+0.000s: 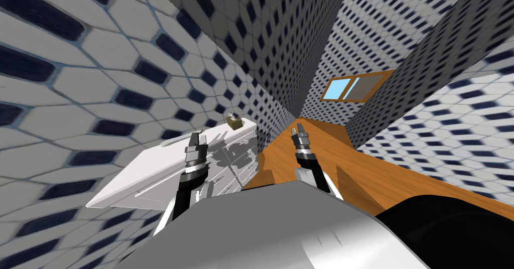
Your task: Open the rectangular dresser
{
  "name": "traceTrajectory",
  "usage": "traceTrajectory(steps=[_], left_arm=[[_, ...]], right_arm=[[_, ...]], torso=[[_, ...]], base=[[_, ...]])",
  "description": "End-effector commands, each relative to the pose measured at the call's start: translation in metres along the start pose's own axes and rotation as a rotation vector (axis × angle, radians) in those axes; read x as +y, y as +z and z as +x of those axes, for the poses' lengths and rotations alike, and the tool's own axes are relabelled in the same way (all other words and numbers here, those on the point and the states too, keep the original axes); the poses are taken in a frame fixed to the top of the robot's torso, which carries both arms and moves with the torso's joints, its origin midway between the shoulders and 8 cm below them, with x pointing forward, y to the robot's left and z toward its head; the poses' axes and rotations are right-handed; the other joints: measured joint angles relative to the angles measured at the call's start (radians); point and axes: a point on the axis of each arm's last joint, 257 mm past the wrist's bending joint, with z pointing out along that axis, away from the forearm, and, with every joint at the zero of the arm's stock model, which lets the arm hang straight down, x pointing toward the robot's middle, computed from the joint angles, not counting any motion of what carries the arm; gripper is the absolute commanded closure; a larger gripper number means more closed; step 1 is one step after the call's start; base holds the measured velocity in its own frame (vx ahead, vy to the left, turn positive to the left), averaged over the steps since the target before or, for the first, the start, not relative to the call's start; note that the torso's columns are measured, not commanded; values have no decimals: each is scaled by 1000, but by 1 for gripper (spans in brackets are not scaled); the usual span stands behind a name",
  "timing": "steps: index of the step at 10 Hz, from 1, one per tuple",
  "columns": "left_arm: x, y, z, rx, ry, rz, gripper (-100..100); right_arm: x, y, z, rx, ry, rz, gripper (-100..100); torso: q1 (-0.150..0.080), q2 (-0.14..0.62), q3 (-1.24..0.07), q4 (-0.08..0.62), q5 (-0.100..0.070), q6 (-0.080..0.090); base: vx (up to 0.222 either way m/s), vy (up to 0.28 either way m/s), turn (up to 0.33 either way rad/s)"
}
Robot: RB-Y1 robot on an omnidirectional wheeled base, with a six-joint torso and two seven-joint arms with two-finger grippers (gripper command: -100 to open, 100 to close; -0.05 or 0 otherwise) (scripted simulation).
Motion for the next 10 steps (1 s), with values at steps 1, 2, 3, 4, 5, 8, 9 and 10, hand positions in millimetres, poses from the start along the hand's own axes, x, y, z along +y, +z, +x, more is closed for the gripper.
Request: traceTrajectory(steps=[1, 2, 3, 4, 5, 8, 9, 10], left_arm=[[0, 0, 0, 0, 0, 0, 0], [0, 0, 0, 0, 0, 0, 0], [0, 0, 0, 0, 0, 0, 0], [-7, 3, -2, -4, 2, 20, 0], [-17, 9, -4, -11, 4, 51, 0], [-77, 32, -21, -54, 23, 231, 0], [-106, 39, -29, -76, 34, 316, 0], [-123, 45, -30, -59, 51, 362, -100]], right_arm=[[0, 0, 0, 0, 0, 0, 0], [0, 0, 0, 0, 0, 0, 0], [0, 0, 0, 0, 0, 0, 0], [0, 0, 0, 0, 0, 0, 0], [0, 0, 0, 0, 0, 0, 0], [0, 0, 0, 0, 0, 0, 0], [0, 0, 0, 0, 0, 0, 0], [0, 0, 0, 0, 0, -1, 0]], torso=[[0, 40, -82, 41, 0, 0], [0, 104, -209, 105, 0, 0], [0, 175, -351, 176, 0, 0], [0, 249, -498, 243, 5, 0], [0, 322, -646, 311, 9, 0], [-8, 551, -1075, 516, 24, 0], [-12, 629, -1213, 584, 29, 0], [-5, 700, -1362, 664, 25, 1]], base=[[0, 0, 0], [0, 0, 0], [15, 13, 1], [29, 25, 0], [6, 7, -3], [0, 0, 0], [0, 0, 0], [10, -40, 30]])
